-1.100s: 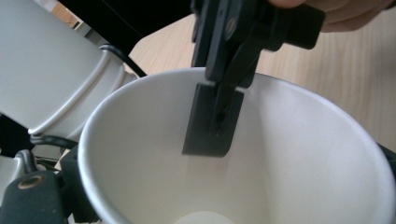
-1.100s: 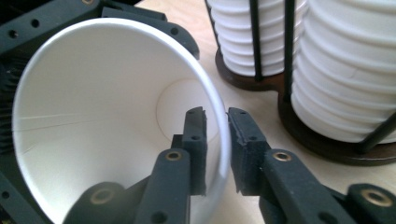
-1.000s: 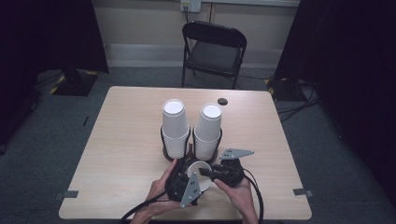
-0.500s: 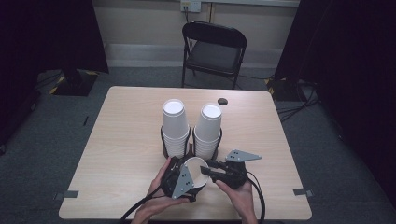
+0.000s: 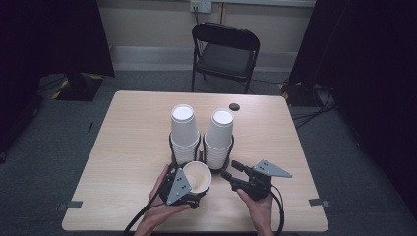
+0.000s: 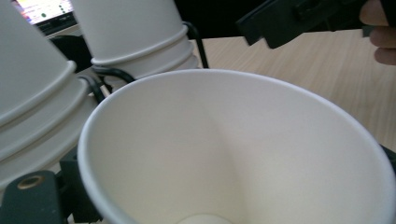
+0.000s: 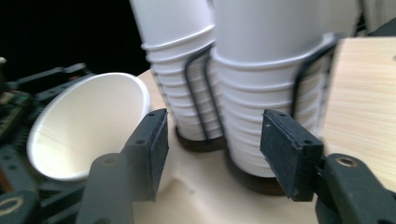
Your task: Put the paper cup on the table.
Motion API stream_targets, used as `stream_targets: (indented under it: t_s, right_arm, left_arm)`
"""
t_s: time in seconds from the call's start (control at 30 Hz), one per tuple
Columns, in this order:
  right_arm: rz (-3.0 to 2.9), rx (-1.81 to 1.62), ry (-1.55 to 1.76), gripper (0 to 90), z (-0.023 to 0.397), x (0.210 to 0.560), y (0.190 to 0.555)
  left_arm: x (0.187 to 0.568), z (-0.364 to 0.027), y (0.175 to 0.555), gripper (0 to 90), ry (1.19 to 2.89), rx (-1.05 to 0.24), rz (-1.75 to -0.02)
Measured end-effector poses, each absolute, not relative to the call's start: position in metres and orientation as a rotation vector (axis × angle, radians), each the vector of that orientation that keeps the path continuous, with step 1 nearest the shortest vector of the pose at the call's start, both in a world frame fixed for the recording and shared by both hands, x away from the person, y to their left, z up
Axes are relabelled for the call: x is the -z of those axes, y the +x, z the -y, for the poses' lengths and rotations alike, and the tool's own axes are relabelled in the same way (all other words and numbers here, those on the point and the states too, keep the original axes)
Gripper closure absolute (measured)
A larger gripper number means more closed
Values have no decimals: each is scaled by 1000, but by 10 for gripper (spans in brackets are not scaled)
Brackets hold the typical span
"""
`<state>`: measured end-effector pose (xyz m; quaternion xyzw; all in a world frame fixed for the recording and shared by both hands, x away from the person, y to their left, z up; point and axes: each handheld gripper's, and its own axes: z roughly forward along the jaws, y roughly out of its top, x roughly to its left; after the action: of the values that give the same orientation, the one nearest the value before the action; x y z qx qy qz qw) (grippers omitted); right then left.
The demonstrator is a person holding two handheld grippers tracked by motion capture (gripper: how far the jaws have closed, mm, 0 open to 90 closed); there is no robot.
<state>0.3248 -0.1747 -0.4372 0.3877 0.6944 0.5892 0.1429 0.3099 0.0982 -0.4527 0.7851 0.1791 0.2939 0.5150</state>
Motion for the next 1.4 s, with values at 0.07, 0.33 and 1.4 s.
stream_targets:
  t_s: [0.07, 0.33, 1.4]
  right_arm:
    - [-1983, -1688, 1118, 399, 176, 438, 324]
    - [-1865, -1609, 1157, 329, 184, 450, 318]
    - [-1675, -1433, 1184, 191, 200, 490, 310]
  left_arm:
    - [452, -101, 310, 97, 1881, -704, -446]
    - [449, -127, 311, 94, 1825, -708, -529]
    - [444, -217, 378, 88, 1639, -774, -931]
